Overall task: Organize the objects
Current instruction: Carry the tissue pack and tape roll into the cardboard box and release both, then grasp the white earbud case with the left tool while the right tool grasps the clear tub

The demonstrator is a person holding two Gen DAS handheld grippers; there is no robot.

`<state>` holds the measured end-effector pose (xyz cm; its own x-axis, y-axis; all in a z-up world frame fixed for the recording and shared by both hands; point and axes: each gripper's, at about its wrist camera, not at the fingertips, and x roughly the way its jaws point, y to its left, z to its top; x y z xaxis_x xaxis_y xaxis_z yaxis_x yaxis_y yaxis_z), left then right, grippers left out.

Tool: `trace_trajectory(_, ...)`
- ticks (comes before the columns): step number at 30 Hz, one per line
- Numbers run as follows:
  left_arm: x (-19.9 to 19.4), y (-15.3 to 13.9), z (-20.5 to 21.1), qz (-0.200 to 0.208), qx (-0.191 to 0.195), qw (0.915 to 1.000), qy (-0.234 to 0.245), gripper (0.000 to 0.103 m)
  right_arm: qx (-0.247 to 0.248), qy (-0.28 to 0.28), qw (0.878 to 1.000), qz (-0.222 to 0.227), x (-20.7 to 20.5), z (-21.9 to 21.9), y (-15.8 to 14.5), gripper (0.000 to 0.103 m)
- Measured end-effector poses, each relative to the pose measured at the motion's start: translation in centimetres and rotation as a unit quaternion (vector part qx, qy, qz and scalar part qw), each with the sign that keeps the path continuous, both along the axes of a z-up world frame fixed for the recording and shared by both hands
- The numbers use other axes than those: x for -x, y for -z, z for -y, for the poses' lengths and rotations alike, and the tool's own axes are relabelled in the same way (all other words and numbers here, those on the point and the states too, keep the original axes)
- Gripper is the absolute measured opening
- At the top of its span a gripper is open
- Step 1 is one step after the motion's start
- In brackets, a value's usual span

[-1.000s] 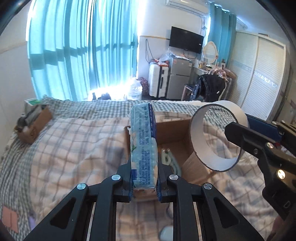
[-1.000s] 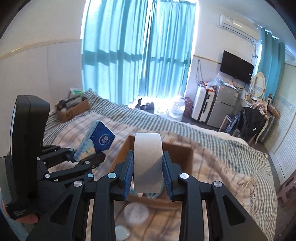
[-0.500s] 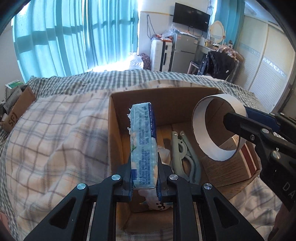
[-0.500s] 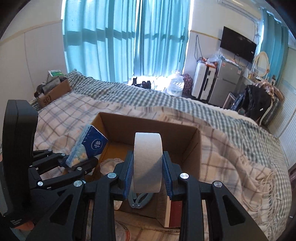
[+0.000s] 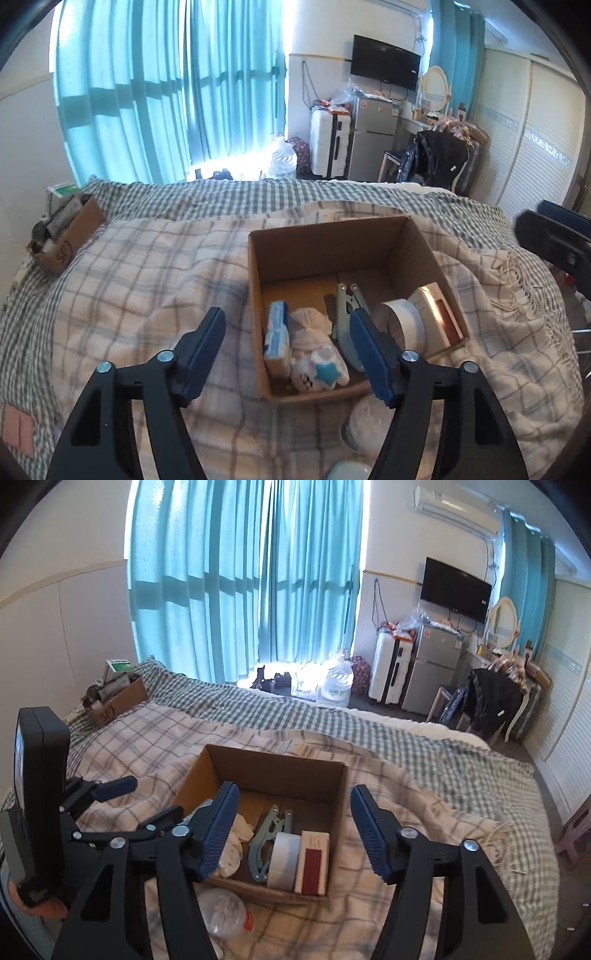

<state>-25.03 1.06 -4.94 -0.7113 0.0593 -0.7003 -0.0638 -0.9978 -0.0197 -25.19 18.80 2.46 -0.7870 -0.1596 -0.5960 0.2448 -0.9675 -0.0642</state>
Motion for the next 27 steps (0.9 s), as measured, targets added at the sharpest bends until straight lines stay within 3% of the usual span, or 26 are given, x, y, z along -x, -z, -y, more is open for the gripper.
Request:
trace_trajectory(6, -4.8, 0.9, 1.4, 0.002, -0.017, 0.9990, -0.042, 0.089, -0.012, -0.001, 1.000, 0.008, -5.5, -1.4, 0.3, 0.083)
trace_trajectory(11, -7.0, 5.6, 0.8, 0.030, -0.014, 0.9977, -0.060, 0.091, -0.023, 0.010, 0.999, 0.030, -7.8, -2.1, 5.2, 0.090)
trace_trajectory(19, -8.3, 13.3, -2.3, 0.083, 0.000, 0.9963, -0.024, 0.091, -0.015, 0.034, 0.993, 0.110, -6.5, -3.5, 13.9, 0.090)
trace_trajectory(23, -8.7, 15.7, -3.6, 0.112, 0.003, 0.9937, -0.004, 0.081, -0.009, 0.047, 0.990, 0.130, -6.0, -4.4, 15.1, 0.090)
trace_trajectory(27, -8.9, 17.0, -5.1, 0.143, -0.020, 0.9885, 0.044, 0.068, -0.008, 0.053, 0.990, 0.131, -5.8, -4.4, 15.4, 0.090)
